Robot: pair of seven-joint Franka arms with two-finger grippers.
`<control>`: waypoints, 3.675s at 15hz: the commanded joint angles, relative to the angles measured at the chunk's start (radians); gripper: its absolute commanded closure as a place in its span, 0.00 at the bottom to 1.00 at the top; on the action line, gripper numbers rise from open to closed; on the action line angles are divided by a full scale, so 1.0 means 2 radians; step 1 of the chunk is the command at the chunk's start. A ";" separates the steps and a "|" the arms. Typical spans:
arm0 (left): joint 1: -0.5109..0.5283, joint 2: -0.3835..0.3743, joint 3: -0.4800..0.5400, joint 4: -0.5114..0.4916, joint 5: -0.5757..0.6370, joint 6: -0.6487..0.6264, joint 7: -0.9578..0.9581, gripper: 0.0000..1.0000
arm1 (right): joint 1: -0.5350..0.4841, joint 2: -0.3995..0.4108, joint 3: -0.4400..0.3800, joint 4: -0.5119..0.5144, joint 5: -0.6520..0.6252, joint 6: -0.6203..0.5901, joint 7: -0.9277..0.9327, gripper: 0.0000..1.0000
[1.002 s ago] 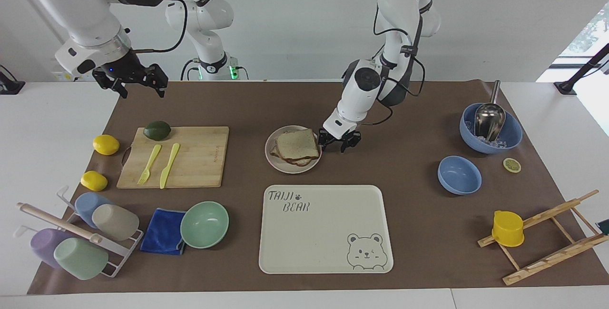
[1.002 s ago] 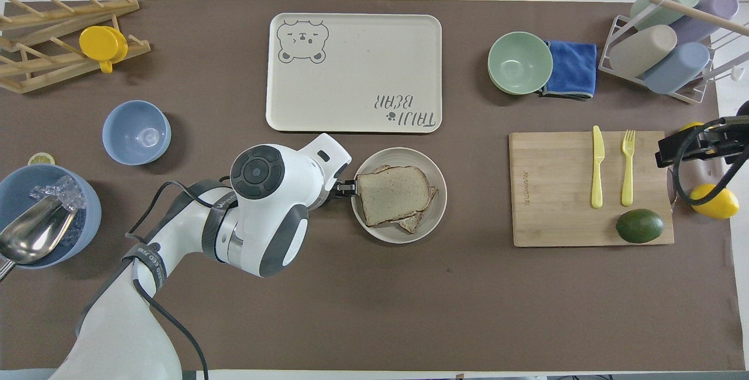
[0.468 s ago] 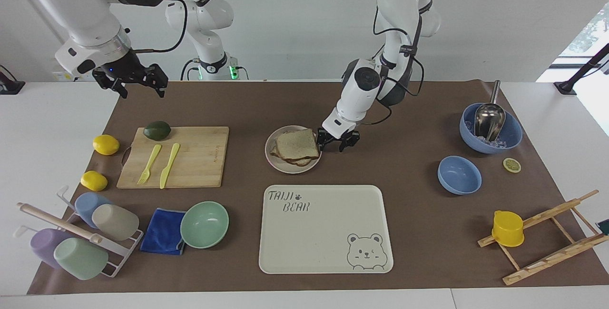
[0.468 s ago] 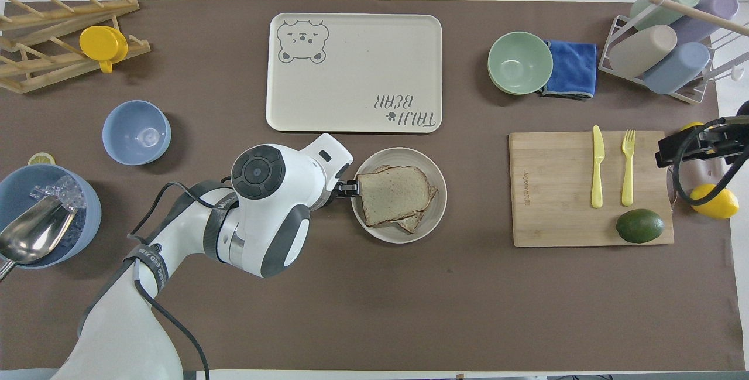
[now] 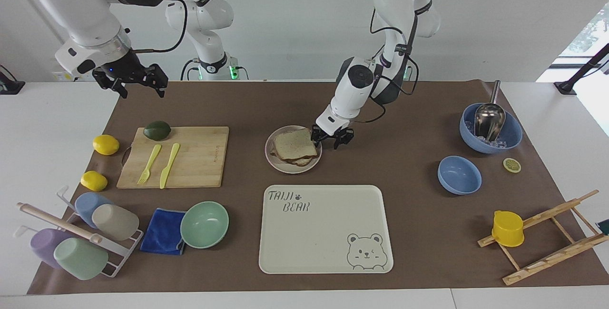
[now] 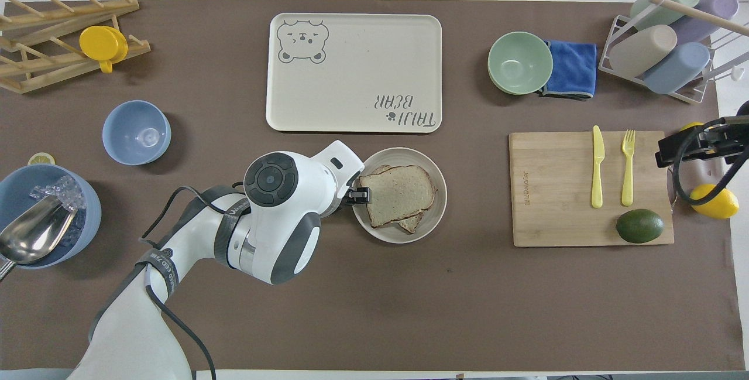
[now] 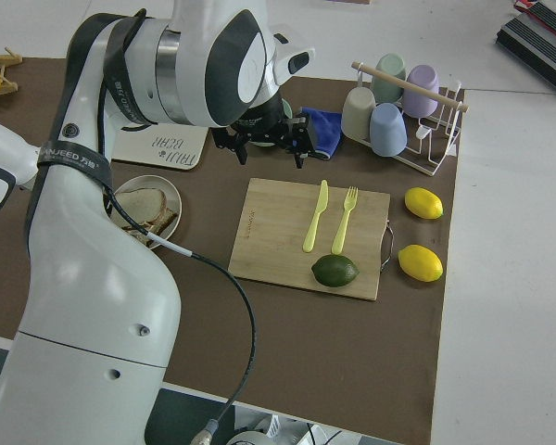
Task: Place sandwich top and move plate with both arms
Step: 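Grasp the rim of the white plate with the left gripper, then slide the plate onto the bear tray with the left gripper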
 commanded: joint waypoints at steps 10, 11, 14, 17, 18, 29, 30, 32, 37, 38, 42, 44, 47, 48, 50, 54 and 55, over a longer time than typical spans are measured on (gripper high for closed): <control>-0.019 0.010 0.006 0.000 -0.023 0.025 -0.003 0.79 | -0.004 -0.006 0.004 -0.003 0.000 -0.004 0.009 0.00; -0.019 0.010 0.006 0.000 -0.024 0.025 -0.003 0.87 | -0.005 -0.006 0.004 -0.003 0.000 -0.004 0.009 0.00; -0.019 0.010 0.006 0.000 -0.032 0.024 -0.003 1.00 | -0.005 -0.006 0.004 -0.003 0.000 -0.004 0.009 0.00; -0.016 0.010 0.006 0.001 -0.047 0.022 -0.002 1.00 | -0.004 -0.006 0.004 -0.003 0.000 -0.004 0.009 0.00; -0.015 0.010 0.006 0.003 -0.049 0.021 -0.002 1.00 | -0.005 -0.006 0.004 -0.003 0.000 -0.004 0.009 0.00; 0.090 0.034 0.009 0.218 -0.089 -0.174 -0.008 1.00 | -0.005 -0.006 0.004 -0.003 0.000 -0.004 0.009 0.00; 0.101 0.043 0.010 0.232 -0.090 -0.174 -0.009 1.00 | -0.005 -0.006 0.004 -0.003 0.000 -0.004 0.009 0.00; 0.116 0.062 0.011 0.256 -0.090 -0.176 -0.011 1.00 | -0.005 -0.006 0.004 -0.003 0.000 -0.004 0.009 0.00; 0.139 0.174 0.044 0.380 -0.088 -0.188 -0.026 1.00 | -0.005 -0.006 0.004 -0.003 0.000 -0.004 0.009 0.00; 0.139 0.186 0.051 0.391 -0.089 -0.186 -0.029 1.00 | -0.005 -0.006 0.004 -0.003 0.000 -0.004 0.009 0.00; 0.128 0.203 0.055 0.378 -0.083 -0.143 -0.038 1.00 | -0.005 -0.006 0.004 -0.003 0.000 -0.004 0.009 0.00; 0.120 0.200 0.054 0.358 -0.077 -0.128 -0.038 1.00 | -0.004 -0.006 0.004 -0.003 0.000 -0.004 0.009 0.00; 0.116 0.191 0.054 0.330 -0.075 -0.104 -0.038 1.00 | -0.005 -0.006 0.004 -0.003 0.000 -0.004 0.009 0.00; 0.116 0.191 0.054 0.327 -0.073 -0.100 -0.037 1.00 | -0.004 -0.006 0.004 -0.003 0.000 -0.004 0.009 0.00; 0.117 0.190 0.054 0.326 -0.073 -0.100 -0.035 1.00 | -0.004 -0.006 0.004 -0.003 0.000 -0.004 0.009 0.00; 0.117 0.187 0.055 0.323 -0.072 -0.101 -0.032 0.07 | -0.005 -0.006 0.004 -0.003 0.000 -0.004 0.009 0.00; 0.117 0.187 0.055 0.324 -0.072 -0.102 -0.032 0.00 | -0.005 -0.006 0.004 -0.003 0.000 -0.004 0.009 0.00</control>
